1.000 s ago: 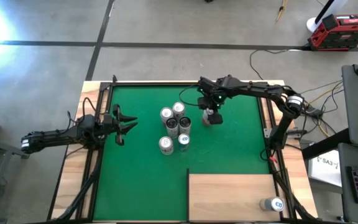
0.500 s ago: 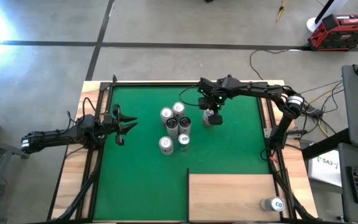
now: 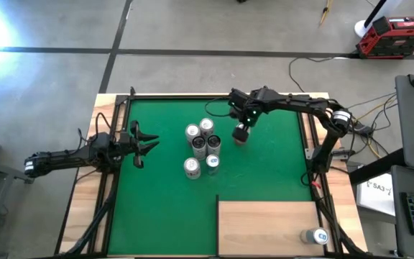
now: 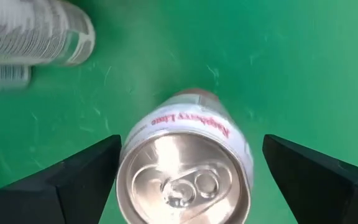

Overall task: Place canned beverage on shelf
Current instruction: Put the right pink white soda can on the shelf

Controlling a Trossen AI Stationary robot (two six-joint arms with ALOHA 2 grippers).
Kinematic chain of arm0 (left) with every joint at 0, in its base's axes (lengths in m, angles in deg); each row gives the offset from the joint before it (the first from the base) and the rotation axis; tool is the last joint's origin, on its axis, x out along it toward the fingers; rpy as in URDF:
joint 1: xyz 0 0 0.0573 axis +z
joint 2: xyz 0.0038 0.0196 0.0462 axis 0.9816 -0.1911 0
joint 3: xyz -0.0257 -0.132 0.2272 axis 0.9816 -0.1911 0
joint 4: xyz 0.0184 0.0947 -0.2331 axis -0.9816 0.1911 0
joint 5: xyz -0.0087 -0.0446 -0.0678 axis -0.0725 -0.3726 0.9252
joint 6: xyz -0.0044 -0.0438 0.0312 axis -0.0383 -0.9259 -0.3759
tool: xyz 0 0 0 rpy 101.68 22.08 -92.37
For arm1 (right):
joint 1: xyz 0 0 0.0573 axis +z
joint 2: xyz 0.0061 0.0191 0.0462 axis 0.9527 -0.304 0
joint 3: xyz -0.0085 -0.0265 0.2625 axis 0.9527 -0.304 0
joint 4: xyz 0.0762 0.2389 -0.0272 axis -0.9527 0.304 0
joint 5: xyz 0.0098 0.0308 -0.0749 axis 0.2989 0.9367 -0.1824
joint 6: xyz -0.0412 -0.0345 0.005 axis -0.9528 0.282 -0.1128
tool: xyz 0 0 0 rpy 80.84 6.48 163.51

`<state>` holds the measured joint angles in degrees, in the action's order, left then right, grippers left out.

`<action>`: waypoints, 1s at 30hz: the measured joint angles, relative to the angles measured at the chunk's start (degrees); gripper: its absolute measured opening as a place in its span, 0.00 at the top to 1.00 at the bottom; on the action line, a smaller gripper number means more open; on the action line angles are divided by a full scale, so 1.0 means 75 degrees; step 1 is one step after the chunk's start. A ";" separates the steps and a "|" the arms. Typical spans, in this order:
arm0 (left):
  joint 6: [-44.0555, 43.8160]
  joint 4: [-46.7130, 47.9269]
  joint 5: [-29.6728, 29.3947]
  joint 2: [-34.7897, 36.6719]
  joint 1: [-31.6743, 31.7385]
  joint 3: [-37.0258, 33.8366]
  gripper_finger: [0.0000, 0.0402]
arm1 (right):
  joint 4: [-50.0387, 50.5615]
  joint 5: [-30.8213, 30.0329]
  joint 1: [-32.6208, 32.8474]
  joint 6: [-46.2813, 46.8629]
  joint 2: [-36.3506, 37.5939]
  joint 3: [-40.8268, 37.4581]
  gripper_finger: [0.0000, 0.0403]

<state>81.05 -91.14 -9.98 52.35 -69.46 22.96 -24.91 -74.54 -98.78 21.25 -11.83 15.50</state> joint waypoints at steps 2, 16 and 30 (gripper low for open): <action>0.0000 0.0002 0.0003 -0.0002 -0.0001 0.0000 0.78 | 0.0104 0.0008 0.0014 0.0562 0.0000 0.0000 0.05; -0.0003 0.0003 0.0003 -0.0002 0.0002 0.0000 0.78 | 0.0633 0.0081 0.0101 0.5845 0.0000 0.0000 0.05; -0.0003 0.0002 0.0000 -0.0002 -0.0001 0.0000 0.78 | 0.0147 -0.0020 0.0510 1.0521 0.0000 0.0000 0.05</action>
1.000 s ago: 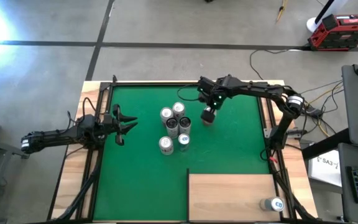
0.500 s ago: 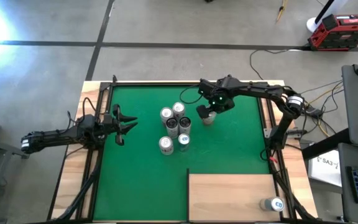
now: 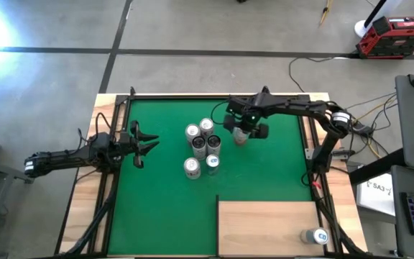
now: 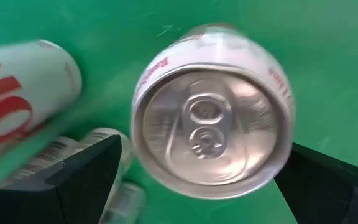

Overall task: Place canned beverage on shelf
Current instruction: Put the right pink white soda can on the shelf

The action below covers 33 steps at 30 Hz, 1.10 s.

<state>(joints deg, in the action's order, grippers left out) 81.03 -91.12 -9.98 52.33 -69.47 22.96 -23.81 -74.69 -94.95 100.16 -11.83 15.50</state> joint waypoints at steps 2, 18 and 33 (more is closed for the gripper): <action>0.0000 -0.0001 0.0000 0.0000 0.0002 0.0000 0.78 | -0.0037 -0.0209 0.0028 0.0389 0.0000 0.0003 0.05; 0.0000 0.0000 0.0003 0.0000 0.0000 0.0000 0.78 | 0.0215 -0.1225 0.0186 0.1488 -0.0096 0.0000 0.05; 0.0000 0.0001 0.0000 0.0000 0.0003 0.0000 0.78 | 0.0250 -0.1192 0.0170 0.1130 -0.0931 0.0356 0.29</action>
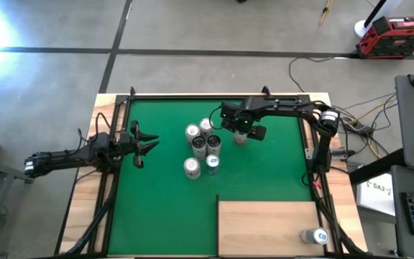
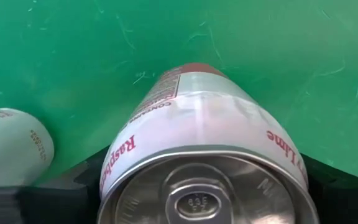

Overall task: Place canned beverage on shelf
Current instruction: Put the right pink white soda can on the shelf

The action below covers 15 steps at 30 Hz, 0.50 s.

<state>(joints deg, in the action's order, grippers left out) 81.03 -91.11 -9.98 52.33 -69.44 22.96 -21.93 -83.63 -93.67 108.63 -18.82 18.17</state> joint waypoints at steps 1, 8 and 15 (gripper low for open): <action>0.0002 -0.0001 0.0000 0.0001 0.0000 0.0000 0.78 | 0.0009 0.0007 0.0001 -0.0044 0.0009 0.0020 0.29; 0.0001 -0.0003 0.0000 0.0000 -0.0002 0.0000 0.78 | 0.1070 0.0219 0.0223 -0.0121 0.0462 0.0435 0.29; 0.0003 -0.0003 -0.0003 0.0002 -0.0002 0.0000 0.78 | 0.1945 -0.0031 0.0999 0.0398 0.1234 0.0588 0.29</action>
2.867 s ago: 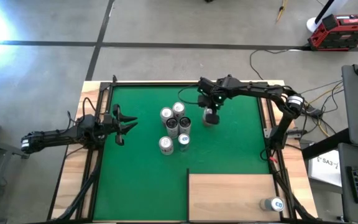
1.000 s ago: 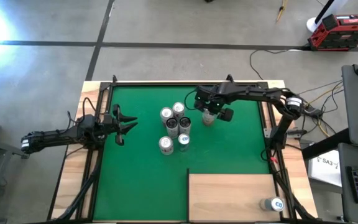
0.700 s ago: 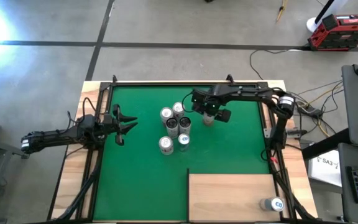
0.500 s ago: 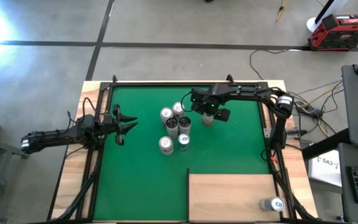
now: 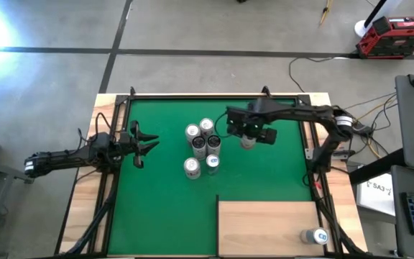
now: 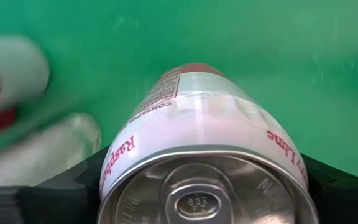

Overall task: Place canned beverage on shelf
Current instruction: Put the right pink white soda can on the shelf

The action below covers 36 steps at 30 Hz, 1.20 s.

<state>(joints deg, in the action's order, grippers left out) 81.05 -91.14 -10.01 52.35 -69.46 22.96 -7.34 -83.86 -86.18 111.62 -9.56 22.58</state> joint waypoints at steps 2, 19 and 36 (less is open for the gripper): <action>-0.0002 0.0002 0.0000 -0.0001 -0.0001 -0.0001 0.78 | 0.0194 -0.0087 0.0355 0.0216 0.0226 0.0003 0.29; -0.0002 0.0002 0.0000 -0.0001 0.0000 0.0000 0.78 | 0.1215 -0.0513 0.3972 0.3856 0.0851 0.0000 0.29; -0.0001 0.0001 0.0000 -0.0001 0.0001 0.0000 0.78 | 0.0664 -0.0110 0.7123 0.7296 0.0528 0.0000 0.22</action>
<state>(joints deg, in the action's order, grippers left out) 81.04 -91.13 -10.01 52.34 -69.45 22.96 -2.36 -84.69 -32.76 166.34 -5.60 22.58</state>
